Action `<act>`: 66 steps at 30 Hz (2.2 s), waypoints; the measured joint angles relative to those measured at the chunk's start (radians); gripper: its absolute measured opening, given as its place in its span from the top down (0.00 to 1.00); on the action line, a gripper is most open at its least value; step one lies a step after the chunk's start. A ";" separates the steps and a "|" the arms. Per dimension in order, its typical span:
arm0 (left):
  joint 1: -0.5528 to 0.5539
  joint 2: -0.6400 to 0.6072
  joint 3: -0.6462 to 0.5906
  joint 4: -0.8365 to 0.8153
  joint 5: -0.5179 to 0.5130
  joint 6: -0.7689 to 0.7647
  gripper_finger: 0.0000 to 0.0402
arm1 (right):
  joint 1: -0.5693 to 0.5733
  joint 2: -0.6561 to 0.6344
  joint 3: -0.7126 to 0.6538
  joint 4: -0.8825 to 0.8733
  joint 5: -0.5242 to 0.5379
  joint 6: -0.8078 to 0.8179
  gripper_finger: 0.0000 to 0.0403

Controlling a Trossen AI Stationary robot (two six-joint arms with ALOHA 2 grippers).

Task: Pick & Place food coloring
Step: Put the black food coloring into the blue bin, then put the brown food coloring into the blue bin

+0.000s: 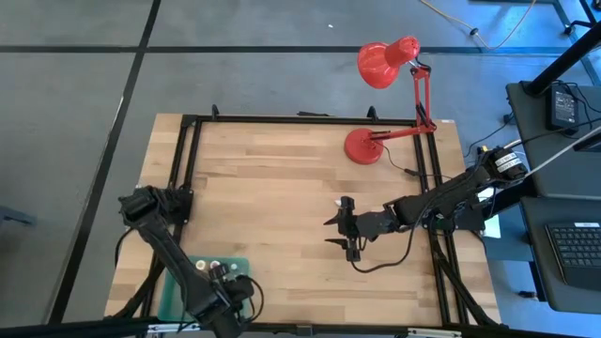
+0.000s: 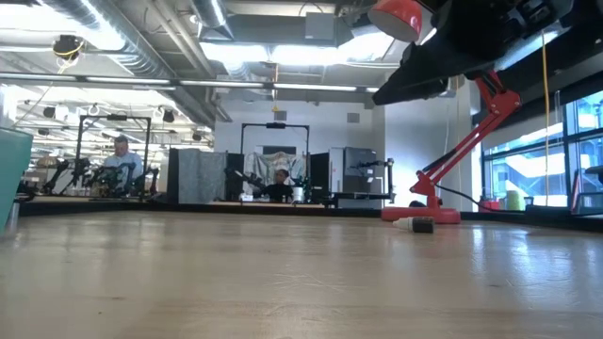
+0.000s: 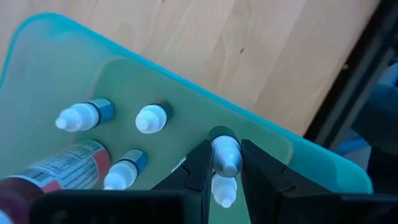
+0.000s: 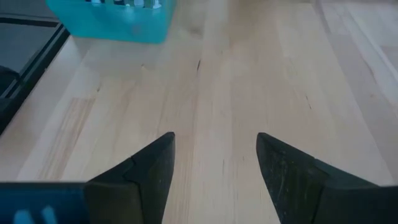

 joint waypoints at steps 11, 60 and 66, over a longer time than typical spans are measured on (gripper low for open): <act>-0.002 0.052 0.000 0.001 0.009 -0.047 0.80 | 0.000 0.000 0.000 0.005 -0.001 0.000 0.44; 0.010 0.052 0.001 -0.004 0.140 0.023 0.50 | 0.000 0.000 0.000 0.006 -0.002 0.001 0.44; 0.020 0.040 0.001 -0.004 0.152 0.024 0.45 | 0.000 0.000 0.000 0.006 -0.003 0.041 0.44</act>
